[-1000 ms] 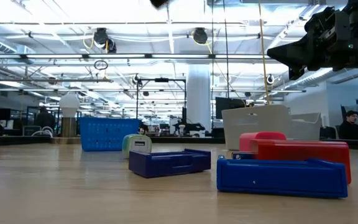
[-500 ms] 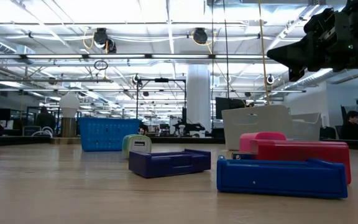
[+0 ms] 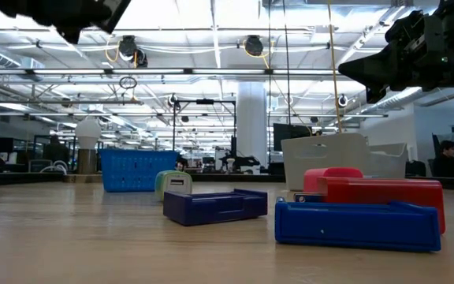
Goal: Pick & Place Office items
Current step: Put the black digital timer into the blue bin
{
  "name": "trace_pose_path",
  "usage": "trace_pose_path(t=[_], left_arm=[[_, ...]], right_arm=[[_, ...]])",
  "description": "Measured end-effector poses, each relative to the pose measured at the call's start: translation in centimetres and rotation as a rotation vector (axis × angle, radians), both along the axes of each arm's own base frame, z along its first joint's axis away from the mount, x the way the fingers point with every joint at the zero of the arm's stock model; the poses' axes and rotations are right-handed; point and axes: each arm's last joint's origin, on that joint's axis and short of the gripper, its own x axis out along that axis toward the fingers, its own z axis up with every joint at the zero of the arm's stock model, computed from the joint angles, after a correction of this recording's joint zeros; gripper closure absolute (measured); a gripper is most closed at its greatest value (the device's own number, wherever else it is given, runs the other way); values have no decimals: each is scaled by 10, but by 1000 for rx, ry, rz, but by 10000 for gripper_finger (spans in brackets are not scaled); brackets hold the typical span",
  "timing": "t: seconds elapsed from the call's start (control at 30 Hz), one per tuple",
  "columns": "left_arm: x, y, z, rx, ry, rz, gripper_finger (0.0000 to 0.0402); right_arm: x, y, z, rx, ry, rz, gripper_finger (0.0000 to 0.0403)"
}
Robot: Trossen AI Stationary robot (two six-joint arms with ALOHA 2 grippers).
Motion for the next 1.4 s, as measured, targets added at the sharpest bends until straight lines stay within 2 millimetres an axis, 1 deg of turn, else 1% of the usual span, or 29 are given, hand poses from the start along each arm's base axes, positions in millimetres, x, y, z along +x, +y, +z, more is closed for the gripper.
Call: trace_pose_path(t=[0.1, 0.23, 0.37, 0.43, 0.57, 0.6, 0.77, 0.93, 1.0, 1.1, 1.23, 1.4], left_arm=[[-6, 3, -10, -2, -7, 7, 352], [-12, 5, -20, -9, -23, 8, 351], [-16, 7, -29, -19, -53, 15, 333], [-17, 8, -34, -18, -53, 15, 330], [-18, 8, -42, -33, -55, 16, 346], [-19, 8, -43, -36, -60, 16, 351], [-19, 9, -43, -42, -66, 16, 351], [-19, 9, -43, -45, -66, 17, 330], [-19, 9, -43, -46, -67, 17, 334], [-19, 9, -43, -63, -75, 18, 350], [-19, 9, -42, -79, -86, 20, 352], [-19, 11, -41, -109, -100, 111, 334]], right_arm=[[0, 0, 0, 0, 0, 0, 402], [0, 0, 0, 0, 3, 0, 401], [0, 0, 0, 1, 3, 0, 399], [0, 0, 0, 1, 5, 0, 399], [0, 0, -1, 2, 14, 0, 399], [0, 0, -1, 3, 15, 0, 399], [0, 0, -2, 3, 17, 0, 399], [0, 0, -2, 3, 17, 0, 399], [0, 0, -2, 3, 17, 0, 399], [0, 0, -2, 3, 17, 0, 399], [0, 0, -2, 3, 17, 0, 399], [0, 0, -2, 17, 16, 2, 399]])
